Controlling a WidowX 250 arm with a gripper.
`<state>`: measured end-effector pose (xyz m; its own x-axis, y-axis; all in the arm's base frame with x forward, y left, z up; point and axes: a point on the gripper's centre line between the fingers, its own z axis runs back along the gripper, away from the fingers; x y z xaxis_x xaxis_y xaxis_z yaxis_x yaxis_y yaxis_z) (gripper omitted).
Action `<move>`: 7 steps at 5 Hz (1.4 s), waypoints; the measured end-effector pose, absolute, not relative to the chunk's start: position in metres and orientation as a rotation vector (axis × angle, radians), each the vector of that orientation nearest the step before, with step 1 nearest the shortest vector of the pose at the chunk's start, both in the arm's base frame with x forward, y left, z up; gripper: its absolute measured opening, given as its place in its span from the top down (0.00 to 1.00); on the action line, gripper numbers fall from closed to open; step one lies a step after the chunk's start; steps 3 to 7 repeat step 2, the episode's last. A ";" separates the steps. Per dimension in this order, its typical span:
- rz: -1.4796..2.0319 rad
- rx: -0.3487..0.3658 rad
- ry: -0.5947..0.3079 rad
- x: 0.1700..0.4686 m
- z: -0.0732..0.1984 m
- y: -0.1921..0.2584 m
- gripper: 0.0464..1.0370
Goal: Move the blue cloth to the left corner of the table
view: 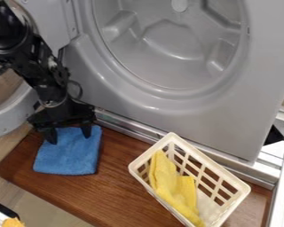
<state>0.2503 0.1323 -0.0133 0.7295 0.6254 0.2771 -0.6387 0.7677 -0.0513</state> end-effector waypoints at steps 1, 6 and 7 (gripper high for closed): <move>0.686 0.045 -0.326 0.249 0.003 0.130 0.04; 0.683 0.045 -0.324 0.249 0.003 0.129 0.04; 0.683 0.045 -0.324 0.249 0.003 0.129 0.04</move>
